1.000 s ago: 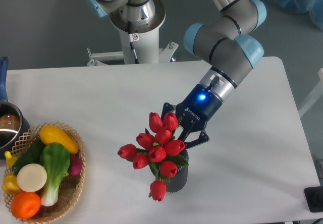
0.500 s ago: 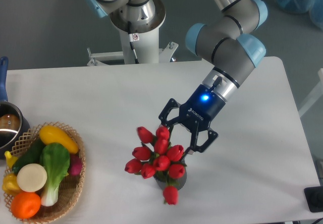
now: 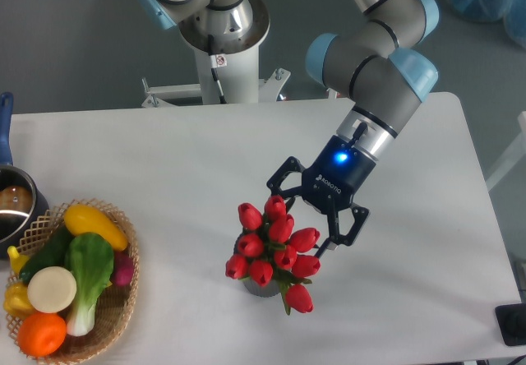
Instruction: Insert the flowers into the vase
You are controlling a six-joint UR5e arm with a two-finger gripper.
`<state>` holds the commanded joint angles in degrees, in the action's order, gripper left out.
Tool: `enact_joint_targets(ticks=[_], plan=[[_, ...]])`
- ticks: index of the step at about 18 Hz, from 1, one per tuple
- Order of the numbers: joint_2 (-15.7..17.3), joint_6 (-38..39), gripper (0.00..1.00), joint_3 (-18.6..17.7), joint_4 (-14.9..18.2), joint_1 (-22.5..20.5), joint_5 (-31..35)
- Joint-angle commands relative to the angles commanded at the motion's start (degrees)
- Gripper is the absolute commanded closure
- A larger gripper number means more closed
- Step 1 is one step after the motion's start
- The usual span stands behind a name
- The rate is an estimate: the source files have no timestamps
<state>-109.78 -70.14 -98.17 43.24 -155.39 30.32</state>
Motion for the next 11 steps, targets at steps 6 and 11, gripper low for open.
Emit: enact_joint_targets(ticks=[6, 11], plan=[[3.2, -0.1, 0.0, -1.7, 0.0, -1.5, 3.9], [7.6, -5.2, 0.0, -6.1, 0.1, -2.3, 11.7]])
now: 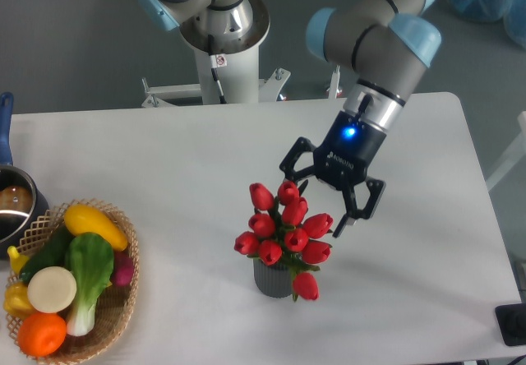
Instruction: Insert the flowers into the vase
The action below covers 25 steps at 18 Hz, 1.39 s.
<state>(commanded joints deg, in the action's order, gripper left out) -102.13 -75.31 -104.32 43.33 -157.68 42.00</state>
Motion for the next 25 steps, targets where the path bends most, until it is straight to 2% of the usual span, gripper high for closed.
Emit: enact_joint_targets(ticks=[6, 13, 16, 19, 20, 23, 25], plan=[[1.6, -0.4, 0.0, -1.2, 0.0, 0.0, 3.6], [6.2, -2.0, 0.0, -1.2, 0.0, -1.3, 5.7], [8.2, -4.0, 0.0, -1.8, 0.1, -2.1, 13.2], [9.9, -4.2, 0.0, -2.6, 0.3, -2.2, 14.3], [11.3, -7.3, 0.0, -3.0, 4.8, -2.5, 18.6], [13.7, -9.0, 0.0, -2.8, 11.8, -2.3, 30.6], [14.1, -9.0, 0.0, -2.7, 14.1, -2.4, 33.7]])
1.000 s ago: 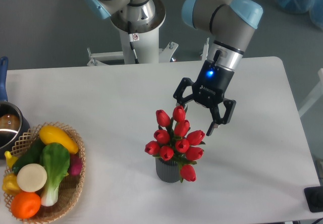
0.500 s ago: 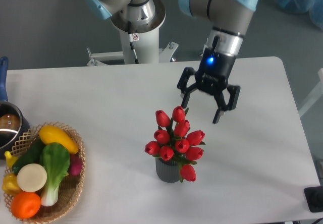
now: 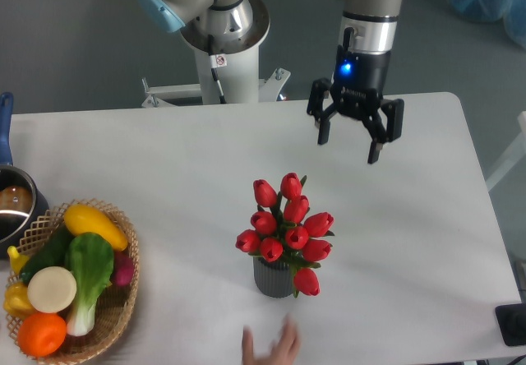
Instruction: Insert the flowers into the vase
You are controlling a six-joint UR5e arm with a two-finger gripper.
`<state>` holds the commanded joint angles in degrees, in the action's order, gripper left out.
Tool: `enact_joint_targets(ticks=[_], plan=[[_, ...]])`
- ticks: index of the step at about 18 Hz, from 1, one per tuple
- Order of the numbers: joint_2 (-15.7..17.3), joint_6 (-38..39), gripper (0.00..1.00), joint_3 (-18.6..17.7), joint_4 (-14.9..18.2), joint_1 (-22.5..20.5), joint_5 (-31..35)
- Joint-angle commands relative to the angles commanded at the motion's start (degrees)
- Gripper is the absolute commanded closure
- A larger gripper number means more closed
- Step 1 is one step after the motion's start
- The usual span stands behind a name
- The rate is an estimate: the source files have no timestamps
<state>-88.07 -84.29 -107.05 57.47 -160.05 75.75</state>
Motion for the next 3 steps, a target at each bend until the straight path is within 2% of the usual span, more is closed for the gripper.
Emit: enact_joint_targets(ticks=[3], plan=[[0.1, 0.0, 0.0, 1.2, 3.7, -0.4, 4.5]])
